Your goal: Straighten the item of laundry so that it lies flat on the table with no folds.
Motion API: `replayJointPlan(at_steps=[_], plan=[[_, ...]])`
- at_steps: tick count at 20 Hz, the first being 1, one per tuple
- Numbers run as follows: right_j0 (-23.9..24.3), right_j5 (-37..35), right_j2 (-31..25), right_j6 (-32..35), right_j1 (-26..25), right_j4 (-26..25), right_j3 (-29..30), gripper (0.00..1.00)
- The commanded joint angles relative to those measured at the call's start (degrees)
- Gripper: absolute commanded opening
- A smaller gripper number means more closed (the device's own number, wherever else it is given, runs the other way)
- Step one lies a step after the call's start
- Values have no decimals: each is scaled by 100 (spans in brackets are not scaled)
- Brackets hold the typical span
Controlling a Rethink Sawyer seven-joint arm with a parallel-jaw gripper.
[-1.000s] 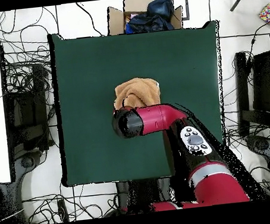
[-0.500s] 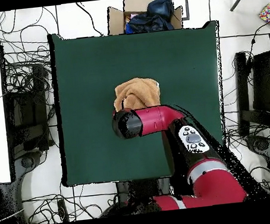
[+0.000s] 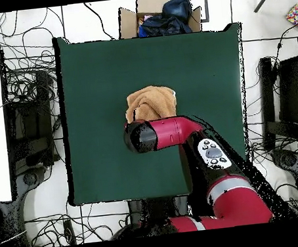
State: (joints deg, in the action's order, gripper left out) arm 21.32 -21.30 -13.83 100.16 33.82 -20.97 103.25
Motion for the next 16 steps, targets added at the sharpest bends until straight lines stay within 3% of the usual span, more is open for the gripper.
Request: replayJointPlan(at_steps=[1, 16], plan=[[-67, 149, -278, 217, 127, -192, -17, 0], [-105, 4, -288, 300, 325, -65, 122, 0]])
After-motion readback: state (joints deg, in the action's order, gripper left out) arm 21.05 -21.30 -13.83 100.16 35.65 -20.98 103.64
